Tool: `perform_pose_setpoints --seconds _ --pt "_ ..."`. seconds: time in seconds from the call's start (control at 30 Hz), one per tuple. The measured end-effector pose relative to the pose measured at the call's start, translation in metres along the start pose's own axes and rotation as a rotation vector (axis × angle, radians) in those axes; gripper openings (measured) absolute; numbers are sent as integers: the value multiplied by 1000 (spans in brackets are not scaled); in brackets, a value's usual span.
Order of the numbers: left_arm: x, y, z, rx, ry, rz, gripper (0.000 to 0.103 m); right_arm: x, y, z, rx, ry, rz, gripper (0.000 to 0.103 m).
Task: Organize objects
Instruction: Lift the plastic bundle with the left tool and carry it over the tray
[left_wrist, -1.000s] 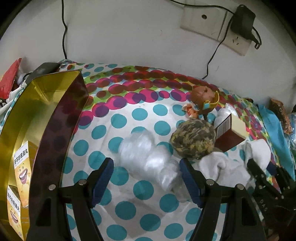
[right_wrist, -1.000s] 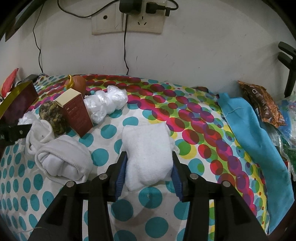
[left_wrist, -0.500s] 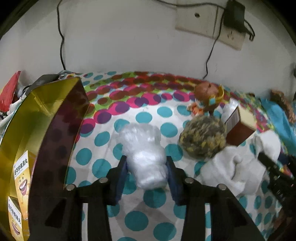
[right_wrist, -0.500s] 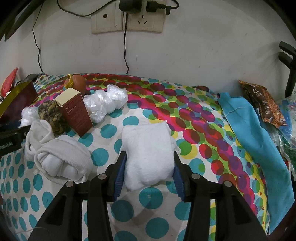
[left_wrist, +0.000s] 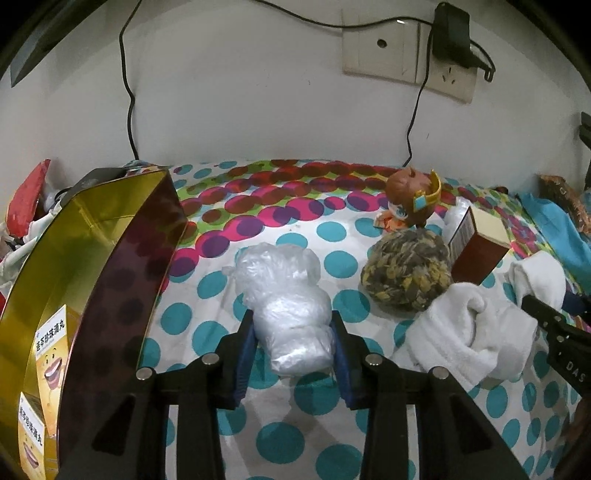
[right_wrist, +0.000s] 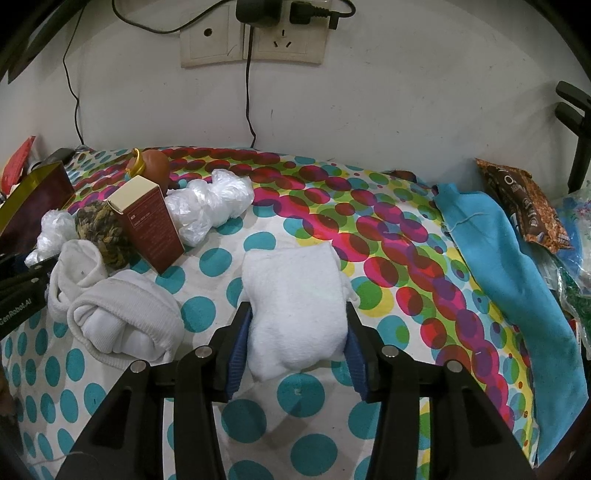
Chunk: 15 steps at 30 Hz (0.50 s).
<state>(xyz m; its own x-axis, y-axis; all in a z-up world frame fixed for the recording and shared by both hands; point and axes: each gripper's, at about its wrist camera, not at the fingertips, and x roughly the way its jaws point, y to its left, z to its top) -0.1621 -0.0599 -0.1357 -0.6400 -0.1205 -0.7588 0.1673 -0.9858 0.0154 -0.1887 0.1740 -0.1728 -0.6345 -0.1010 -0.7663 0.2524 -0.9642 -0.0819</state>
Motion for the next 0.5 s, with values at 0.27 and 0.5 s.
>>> perform_pose_setpoints --seconds 0.27,0.5 --pt "-22 0 0 -3 -120 -7 37 2 -4 0 16 9 18 48" --pt "-21 6 0 -37 -111 -15 37 1 -5 7 16 24 39 69"
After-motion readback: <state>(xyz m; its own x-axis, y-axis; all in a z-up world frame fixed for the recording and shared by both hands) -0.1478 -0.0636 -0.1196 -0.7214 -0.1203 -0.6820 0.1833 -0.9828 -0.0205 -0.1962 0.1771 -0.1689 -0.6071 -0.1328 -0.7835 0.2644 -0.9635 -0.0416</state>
